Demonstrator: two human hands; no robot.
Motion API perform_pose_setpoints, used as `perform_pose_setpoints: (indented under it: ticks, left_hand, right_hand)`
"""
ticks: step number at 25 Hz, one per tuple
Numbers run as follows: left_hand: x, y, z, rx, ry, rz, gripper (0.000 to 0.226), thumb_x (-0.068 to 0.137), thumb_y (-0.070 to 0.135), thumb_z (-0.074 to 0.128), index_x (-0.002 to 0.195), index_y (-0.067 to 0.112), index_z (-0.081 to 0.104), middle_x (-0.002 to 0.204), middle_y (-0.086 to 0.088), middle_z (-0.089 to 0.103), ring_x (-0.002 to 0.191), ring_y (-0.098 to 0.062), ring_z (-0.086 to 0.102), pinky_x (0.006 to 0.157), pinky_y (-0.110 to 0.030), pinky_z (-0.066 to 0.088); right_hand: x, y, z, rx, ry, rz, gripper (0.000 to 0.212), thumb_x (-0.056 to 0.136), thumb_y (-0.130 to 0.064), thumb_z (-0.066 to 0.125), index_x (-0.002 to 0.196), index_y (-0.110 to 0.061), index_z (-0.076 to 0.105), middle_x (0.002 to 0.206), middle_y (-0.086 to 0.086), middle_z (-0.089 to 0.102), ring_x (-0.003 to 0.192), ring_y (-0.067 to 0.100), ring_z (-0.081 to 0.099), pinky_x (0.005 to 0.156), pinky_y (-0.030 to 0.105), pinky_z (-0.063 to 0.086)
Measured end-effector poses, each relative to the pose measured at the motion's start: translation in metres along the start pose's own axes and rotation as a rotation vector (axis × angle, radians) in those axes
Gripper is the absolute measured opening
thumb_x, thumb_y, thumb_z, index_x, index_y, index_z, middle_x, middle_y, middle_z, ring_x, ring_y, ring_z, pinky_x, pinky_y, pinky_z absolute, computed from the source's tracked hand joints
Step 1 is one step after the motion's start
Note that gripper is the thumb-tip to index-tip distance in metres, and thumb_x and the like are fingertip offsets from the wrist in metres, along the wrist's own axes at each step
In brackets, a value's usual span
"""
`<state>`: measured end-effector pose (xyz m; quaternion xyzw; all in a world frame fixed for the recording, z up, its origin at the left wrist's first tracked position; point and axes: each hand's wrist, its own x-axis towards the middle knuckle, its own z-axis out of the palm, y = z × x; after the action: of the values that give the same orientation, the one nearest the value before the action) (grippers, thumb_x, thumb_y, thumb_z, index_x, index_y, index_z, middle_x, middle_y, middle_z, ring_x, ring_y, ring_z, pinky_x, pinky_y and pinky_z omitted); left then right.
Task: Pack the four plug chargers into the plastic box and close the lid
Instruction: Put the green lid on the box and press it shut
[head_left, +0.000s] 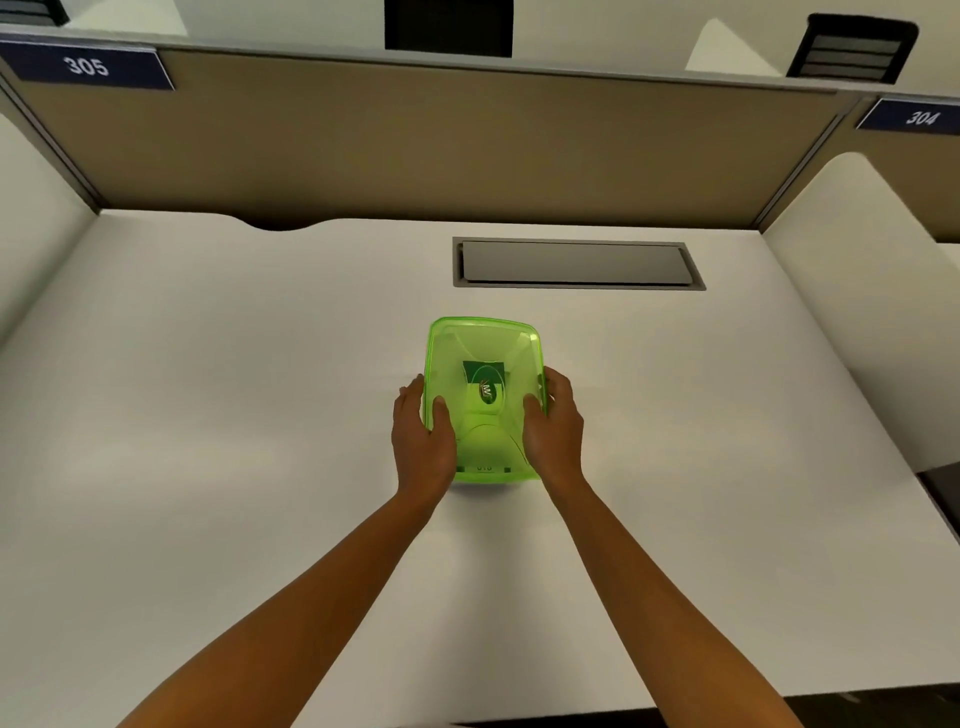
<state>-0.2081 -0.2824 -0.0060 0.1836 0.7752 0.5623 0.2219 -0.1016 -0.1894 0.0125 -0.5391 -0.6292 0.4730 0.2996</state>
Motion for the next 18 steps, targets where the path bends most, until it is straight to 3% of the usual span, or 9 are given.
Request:
perform_pose_setpoints:
  ticks: [6,12,16,18]
  left_hand:
    - [0.012,-0.015,-0.001,0.029,-0.045,-0.015,0.045,0.106,0.022,0.036,0.15,0.013,0.04,0.152,-0.006,0.044,0.14,-0.022,0.041,0.113,-0.03,0.031]
    - [0.033,-0.02,0.002,0.037,-0.036,-0.007,0.033,0.104,0.025,0.042,0.132,0.012,0.053,0.131,-0.007,0.059,0.121,-0.023,0.054,0.103,-0.041,0.045]
    - [0.058,-0.017,0.005,0.088,-0.019,0.024,0.028,0.102,0.026,0.046,0.123,0.009,0.053,0.118,-0.005,0.057,0.11,-0.023,0.055,0.091,-0.037,0.048]
    - [0.072,-0.014,0.01,0.154,-0.018,0.056,0.029,0.102,0.027,0.045,0.121,0.007,0.054,0.111,-0.004,0.055,0.107,-0.025,0.056,0.091,-0.042,0.048]
  right_hand:
    - [0.006,0.009,0.006,-0.106,-0.035,-0.038,0.043,0.094,-0.012,0.053,0.137,-0.012,0.046,0.132,0.007,0.058,0.117,0.025,0.055,0.092,0.024,0.04]
    - [0.022,0.016,0.011,-0.086,-0.027,-0.034,0.038,0.093,-0.017,0.059,0.128,-0.011,0.048,0.126,0.007,0.057,0.112,0.023,0.055,0.087,0.027,0.044]
    - [0.049,0.018,0.013,-0.12,0.016,-0.078,0.03,0.094,-0.023,0.059,0.118,-0.008,0.052,0.118,0.008,0.057,0.098,0.017,0.054,0.08,0.028,0.043]
    - [0.064,0.017,0.015,-0.143,0.008,-0.101,0.029,0.095,-0.027,0.058,0.116,-0.008,0.055,0.115,0.008,0.06,0.098,0.02,0.056,0.079,0.032,0.047]
